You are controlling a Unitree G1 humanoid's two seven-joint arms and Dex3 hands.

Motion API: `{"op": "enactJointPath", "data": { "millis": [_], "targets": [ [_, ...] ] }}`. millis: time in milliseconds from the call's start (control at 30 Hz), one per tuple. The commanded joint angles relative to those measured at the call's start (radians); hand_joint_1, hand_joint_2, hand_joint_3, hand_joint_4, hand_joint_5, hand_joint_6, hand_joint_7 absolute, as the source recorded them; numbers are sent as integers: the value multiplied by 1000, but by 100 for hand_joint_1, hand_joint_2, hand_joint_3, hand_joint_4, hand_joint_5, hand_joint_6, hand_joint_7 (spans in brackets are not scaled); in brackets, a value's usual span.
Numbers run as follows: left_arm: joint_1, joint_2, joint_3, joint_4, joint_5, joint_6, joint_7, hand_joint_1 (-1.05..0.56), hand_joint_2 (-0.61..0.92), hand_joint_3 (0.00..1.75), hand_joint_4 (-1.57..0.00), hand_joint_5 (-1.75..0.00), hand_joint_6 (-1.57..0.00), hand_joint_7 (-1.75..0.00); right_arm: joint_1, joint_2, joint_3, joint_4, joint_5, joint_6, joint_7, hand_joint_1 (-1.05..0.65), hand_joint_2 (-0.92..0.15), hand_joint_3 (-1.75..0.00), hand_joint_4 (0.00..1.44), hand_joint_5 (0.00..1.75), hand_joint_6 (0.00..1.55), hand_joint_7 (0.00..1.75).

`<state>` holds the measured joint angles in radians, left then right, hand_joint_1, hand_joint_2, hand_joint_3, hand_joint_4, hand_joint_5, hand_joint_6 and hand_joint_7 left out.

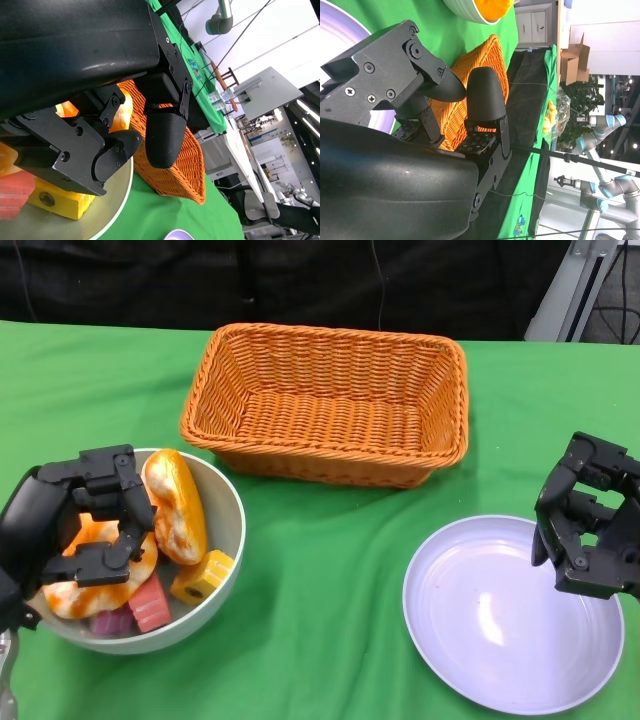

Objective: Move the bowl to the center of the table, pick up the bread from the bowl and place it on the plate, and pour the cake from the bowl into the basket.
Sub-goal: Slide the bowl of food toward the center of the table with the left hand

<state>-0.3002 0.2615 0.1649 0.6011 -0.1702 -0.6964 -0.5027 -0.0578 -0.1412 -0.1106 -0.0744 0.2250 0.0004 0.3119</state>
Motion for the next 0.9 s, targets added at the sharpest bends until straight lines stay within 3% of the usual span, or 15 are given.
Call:
{"op": "enactJointPath", "data": {
  "millis": [33, 367, 467, 800, 900],
  "targets": [
    [-14, 12, 2, 10, -4, 0, 7, 6, 59, 109, -91, -175, -82, -156, -8, -20, -12, 9, -3, -15, 1, -16, -47, -128, 82, 175, 65, 163],
    [-11, 13, 1, 5, 2, 3, 15, 3, 63, 100, -91, -175, -82, -158, -7, -21, -11, -2, -1, -3, -3, -14, -47, -128, 82, 175, 64, 164],
    [-9, 12, 2, -1, -5, 12, 10, 6, 58, 113, -91, -175, -82, -157, -7, -21, -12, 3, 0, -17, 4, -14, -47, -128, 82, 175, 64, 164],
    [-14, 15, 1, 9, 7, 2, 13, 2, 69, 90, -91, -175, -81, -158, -8, -22, -9, 0, -10, -3, -6, -14, -47, -129, 82, 175, 65, 163],
    [-14, 12, 1, 9, 5, 0, 12, 4, 69, 91, -91, -175, -81, -157, -10, -22, -10, 6, -6, -10, -1, -14, -47, -129, 83, 175, 65, 163]
  ]
}}
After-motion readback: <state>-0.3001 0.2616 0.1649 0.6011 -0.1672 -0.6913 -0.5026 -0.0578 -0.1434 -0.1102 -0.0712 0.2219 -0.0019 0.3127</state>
